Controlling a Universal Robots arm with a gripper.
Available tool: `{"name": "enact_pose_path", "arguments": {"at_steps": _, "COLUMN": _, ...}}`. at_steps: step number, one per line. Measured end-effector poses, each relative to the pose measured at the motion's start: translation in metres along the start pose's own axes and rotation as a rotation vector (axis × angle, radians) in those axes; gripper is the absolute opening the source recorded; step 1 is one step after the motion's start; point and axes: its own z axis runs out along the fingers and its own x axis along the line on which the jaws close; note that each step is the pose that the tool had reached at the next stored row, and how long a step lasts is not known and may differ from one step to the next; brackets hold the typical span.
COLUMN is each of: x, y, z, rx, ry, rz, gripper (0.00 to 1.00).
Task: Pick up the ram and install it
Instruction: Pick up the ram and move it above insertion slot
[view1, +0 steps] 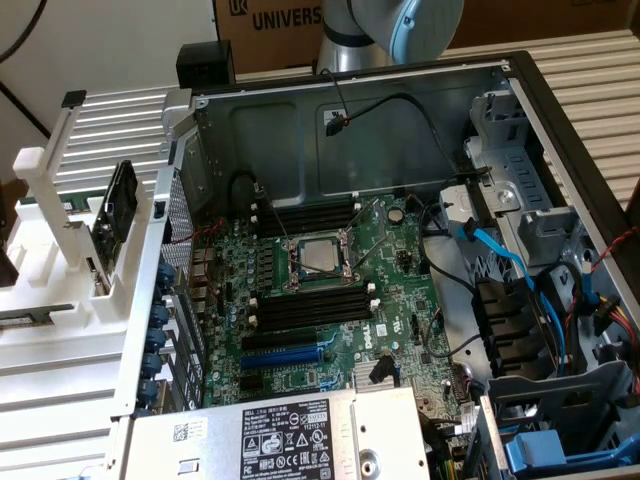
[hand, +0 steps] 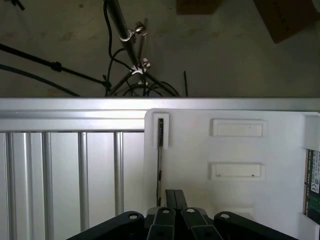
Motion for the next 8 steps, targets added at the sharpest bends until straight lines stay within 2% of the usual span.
{"name": "enact_pose_path", "arguments": {"at_steps": 2, "x": 0.0, "y": 0.0, "z": 0.0, "rx": -0.0001, "ry": 0.0, "rz": 0.0, "gripper": 0.11}}
{"name": "enact_pose_path", "arguments": {"at_steps": 4, "x": 0.0, "y": 0.0, "z": 0.0, "rx": 0.0, "ry": 0.0, "rz": 0.0, "gripper": 0.24}}
{"name": "enact_pose_path", "arguments": {"at_steps": 8, "x": 0.0, "y": 0.0, "z": 0.0, "rx": 0.0, "ry": 0.0, "rz": 0.0, "gripper": 0.24}}
